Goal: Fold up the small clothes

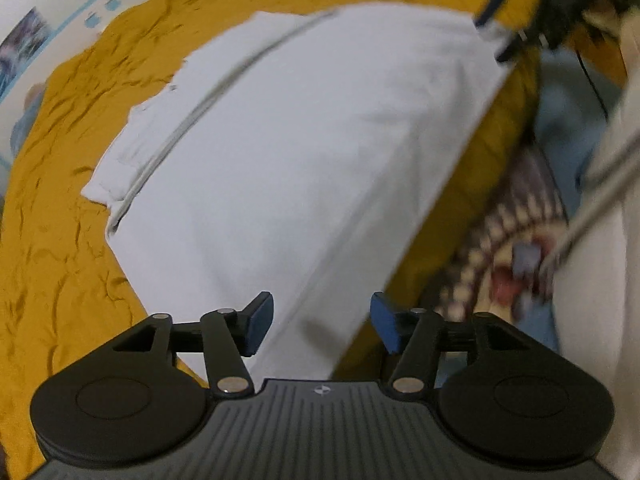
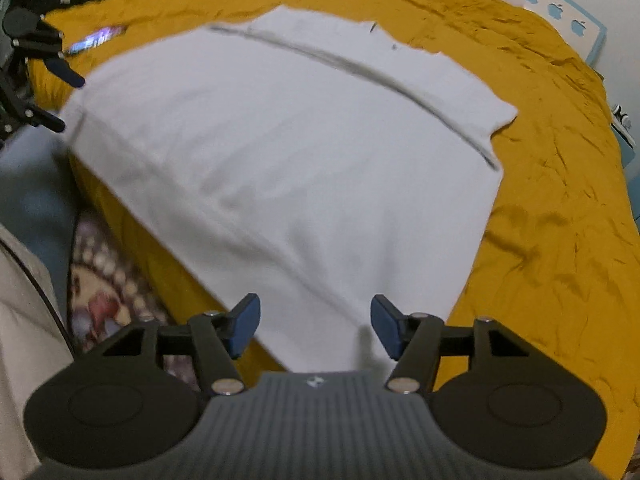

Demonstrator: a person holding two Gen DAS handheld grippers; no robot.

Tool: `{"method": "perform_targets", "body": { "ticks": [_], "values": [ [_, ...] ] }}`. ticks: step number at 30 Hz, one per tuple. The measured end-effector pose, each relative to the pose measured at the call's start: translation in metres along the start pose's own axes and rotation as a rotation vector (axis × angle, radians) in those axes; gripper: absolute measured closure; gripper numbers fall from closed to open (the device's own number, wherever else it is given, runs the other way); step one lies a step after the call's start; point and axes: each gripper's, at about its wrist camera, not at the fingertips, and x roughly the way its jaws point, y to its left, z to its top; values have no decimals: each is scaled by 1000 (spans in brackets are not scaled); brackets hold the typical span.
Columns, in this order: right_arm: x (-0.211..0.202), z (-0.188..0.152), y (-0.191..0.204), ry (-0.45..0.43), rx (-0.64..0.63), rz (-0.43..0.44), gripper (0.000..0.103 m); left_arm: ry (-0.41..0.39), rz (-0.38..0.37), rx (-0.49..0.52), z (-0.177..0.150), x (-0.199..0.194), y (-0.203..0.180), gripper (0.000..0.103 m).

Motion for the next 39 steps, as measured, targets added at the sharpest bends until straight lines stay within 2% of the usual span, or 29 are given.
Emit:
{"method": "perform_targets", "body": {
  "ticks": [6, 9, 15, 18, 20, 21, 23, 24, 26, 29, 35, 39],
  "values": [
    [8, -14, 7, 18, -60, -20, 41, 71, 99, 56, -16, 24, -22, 33],
    [14, -20, 10, 27, -102, -36, 40, 102, 165, 120, -22, 37, -35, 33],
    [35, -30, 24, 50, -245, -81, 36, 120, 268, 202, -25, 65, -48, 33],
    [44, -34, 29, 60, -314, -108, 36, 107, 300, 195, -26, 70, -49, 42],
    [47, -35, 31, 61, -341, -122, 44, 100, 330, 193, -27, 68, -50, 61],
    [47, -35, 31, 61, -355, -135, 48, 94, 322, 183, -27, 65, -48, 64],
    [43, -35, 30, 58, -366, -153, 63, 80, 304, 145, -25, 58, -43, 78],
    [40, -33, 27, 55, -358, -152, 67, 75, 291, 124, -25, 55, -40, 81],
    [33, -31, 23, 47, -327, -136, 88, 62, 273, 86, -21, 46, -37, 91],
    [21, -28, 22, 36, -307, -126, 103, 34, 280, 60, -18, 29, -34, 94],
    [-20, -16, 14, -61, -210, -148, 103, -43, 294, -11, -11, -13, -26, 94],
    [-49, -1, 6, -135, -155, -181, 103, -101, 340, -41, 6, -37, -6, 95]
  ]
}}
